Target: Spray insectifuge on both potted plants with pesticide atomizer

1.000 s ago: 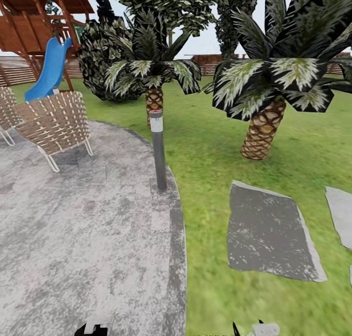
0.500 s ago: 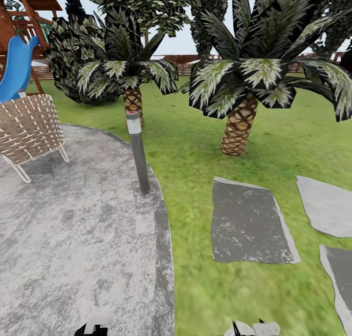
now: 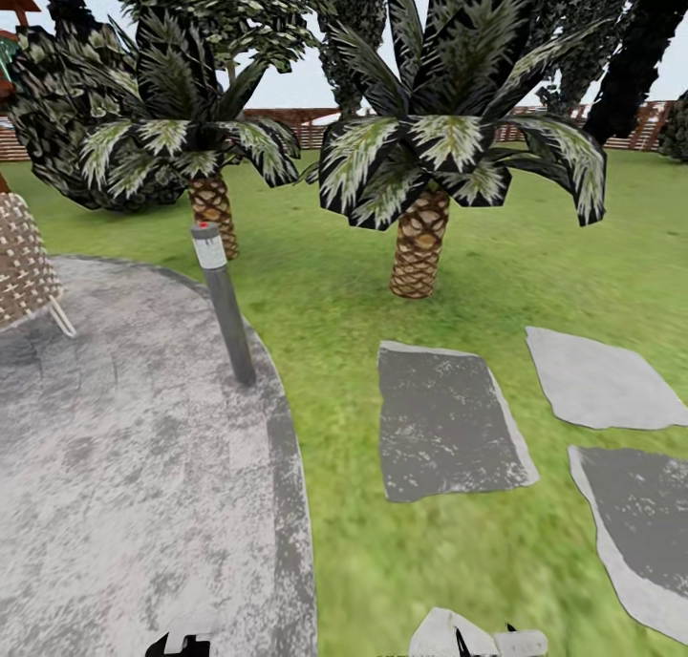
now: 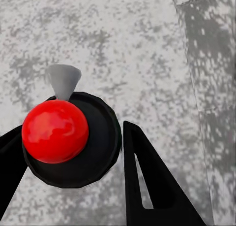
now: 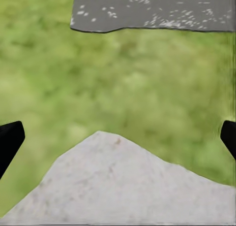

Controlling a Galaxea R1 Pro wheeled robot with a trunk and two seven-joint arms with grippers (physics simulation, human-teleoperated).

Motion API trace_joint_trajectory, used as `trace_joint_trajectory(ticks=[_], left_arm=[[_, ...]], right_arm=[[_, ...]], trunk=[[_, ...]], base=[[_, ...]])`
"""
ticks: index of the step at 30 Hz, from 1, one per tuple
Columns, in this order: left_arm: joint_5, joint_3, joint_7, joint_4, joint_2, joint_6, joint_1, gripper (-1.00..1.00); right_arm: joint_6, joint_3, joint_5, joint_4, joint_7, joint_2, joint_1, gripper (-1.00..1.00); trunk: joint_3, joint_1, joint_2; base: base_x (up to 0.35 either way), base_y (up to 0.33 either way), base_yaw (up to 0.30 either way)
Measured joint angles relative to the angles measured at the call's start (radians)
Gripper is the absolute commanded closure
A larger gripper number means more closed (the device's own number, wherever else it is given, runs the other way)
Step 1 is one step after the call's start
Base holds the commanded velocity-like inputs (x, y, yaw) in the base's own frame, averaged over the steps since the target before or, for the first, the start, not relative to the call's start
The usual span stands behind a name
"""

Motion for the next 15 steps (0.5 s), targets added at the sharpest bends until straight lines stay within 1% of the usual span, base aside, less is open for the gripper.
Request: trace_joint_trajectory(ticks=[15], left_arm=[[0.0,0.0,-0.001,0.0,0.001,0.0,0.0,1.0]], right_arm=[[0.0,0.0,0.0,0.0,0.0,0.0,0.0,-1.0]], trunk=[[0.0,0.0,0.0]], base=[[0.0,0.0,-0.3]])
